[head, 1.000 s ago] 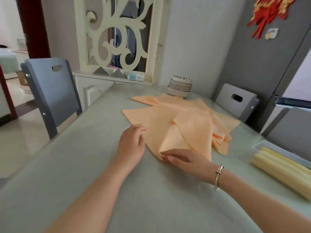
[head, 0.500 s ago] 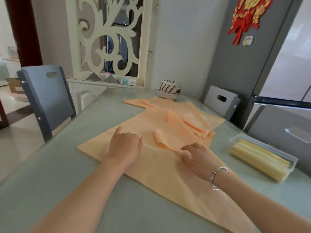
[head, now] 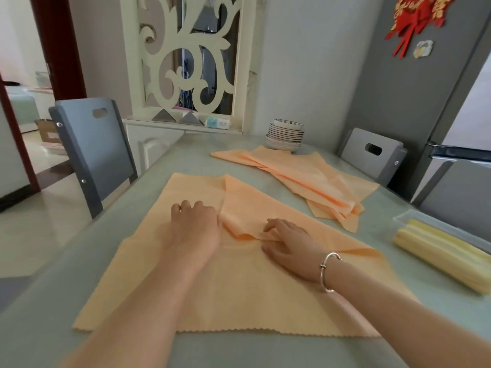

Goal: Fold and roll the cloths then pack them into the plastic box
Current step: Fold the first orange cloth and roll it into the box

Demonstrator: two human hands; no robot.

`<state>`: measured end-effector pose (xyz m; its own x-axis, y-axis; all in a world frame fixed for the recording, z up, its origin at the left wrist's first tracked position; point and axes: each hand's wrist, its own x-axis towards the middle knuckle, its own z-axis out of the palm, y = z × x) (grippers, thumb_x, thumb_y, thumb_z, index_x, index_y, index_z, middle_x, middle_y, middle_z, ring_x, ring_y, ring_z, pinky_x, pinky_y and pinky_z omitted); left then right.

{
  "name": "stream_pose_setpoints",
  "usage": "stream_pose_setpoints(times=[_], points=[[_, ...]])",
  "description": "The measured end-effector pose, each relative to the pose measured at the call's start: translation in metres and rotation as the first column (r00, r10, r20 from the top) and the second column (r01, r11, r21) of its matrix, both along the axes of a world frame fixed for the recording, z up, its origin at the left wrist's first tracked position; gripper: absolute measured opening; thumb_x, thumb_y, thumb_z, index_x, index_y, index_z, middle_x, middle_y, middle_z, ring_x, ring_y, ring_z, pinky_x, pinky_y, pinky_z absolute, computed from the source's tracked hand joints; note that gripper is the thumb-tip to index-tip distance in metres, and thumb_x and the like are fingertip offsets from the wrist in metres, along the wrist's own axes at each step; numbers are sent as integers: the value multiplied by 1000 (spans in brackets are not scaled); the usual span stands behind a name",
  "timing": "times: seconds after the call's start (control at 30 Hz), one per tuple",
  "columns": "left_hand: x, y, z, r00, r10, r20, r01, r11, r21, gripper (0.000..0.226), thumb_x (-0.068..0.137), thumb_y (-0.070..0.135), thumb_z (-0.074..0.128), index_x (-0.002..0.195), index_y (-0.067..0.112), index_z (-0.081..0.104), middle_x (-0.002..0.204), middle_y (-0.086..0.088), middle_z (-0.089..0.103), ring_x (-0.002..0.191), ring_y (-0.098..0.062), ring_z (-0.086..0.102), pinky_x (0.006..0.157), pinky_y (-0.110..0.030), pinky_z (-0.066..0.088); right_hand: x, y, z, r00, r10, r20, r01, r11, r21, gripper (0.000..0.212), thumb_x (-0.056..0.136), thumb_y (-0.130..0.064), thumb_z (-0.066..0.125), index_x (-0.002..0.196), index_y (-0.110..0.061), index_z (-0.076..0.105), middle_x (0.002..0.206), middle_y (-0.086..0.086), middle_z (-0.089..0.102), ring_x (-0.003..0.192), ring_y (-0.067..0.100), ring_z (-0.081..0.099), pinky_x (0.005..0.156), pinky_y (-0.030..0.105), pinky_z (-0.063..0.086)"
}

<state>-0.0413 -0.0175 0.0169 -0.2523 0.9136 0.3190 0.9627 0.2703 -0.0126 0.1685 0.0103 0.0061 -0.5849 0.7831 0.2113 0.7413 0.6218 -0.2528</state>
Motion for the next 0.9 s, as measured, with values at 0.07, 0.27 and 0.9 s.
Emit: stream_pose_setpoints(times=[0.07,0.27,0.9], points=[[-8,4,-11,998,0,60,0,1000,-3,32,97,35,31,111,23,58,120,-2,53,114,-28,44,102,-43,27,-8,4,1,995,73,-73,-71,997,26,19,88,-29,55,106,-29,49,138,-9,45,132,11,35,109,31,26],[-20,19,-28,953,-71,294,98,992,-77,45,100,39,25,141,25,36,156,2,23,143,-25,18,116,-47,13,-27,12,2,983,173,62,-177,981,77,60,82,-47,20,124,-26,57,140,-11,46,133,7,34,112,30,21],[-18,20,-30,956,-34,291,73,990,-124,52,99,42,21,148,27,24,158,6,13,145,-21,12,117,-45,12,0,45,28,917,-212,339,185,977,109,50,95,-47,38,141,-26,37,158,4,-8,145,21,-15,117,45,-2]])
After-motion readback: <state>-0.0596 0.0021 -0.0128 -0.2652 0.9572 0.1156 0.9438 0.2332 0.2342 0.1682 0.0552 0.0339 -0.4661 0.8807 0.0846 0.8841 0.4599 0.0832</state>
